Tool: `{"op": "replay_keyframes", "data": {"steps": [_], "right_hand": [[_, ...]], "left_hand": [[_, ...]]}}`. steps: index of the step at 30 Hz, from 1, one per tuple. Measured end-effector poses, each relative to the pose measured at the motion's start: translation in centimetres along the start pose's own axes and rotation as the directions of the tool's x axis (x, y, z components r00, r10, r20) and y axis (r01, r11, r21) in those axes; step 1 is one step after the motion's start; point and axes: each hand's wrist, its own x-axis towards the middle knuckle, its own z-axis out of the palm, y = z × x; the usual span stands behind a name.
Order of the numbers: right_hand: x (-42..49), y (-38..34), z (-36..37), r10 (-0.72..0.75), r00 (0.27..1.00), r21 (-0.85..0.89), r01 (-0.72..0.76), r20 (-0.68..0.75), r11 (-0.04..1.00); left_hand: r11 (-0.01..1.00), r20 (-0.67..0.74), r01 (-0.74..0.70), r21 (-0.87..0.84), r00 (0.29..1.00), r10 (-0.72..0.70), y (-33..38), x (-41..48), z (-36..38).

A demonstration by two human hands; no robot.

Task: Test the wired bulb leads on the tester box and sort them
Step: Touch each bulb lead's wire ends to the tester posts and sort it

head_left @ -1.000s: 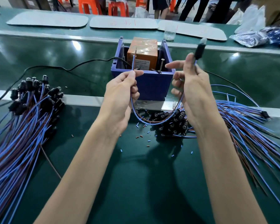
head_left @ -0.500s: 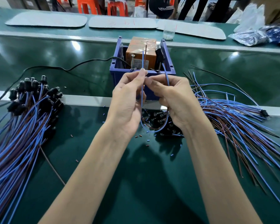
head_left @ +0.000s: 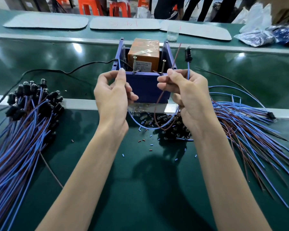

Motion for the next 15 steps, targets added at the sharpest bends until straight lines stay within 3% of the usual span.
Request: {"op": "replay_keyframes", "data": {"steps": [5,15], "right_hand": [[0.5,0.3,-0.7,-0.057,0.989,0.065,0.067,-0.136,0.996],[1.0,0.4,-1.3,-0.056,0.971,0.104,0.082,-0.232,0.991]], "left_hand": [[0.993,-0.027,-0.084,0.082,0.996,0.087,-0.1,0.6,-0.7],[0.988,-0.073,-0.055,0.148,0.995,0.066,-1.0,1.7,-0.9]]}}
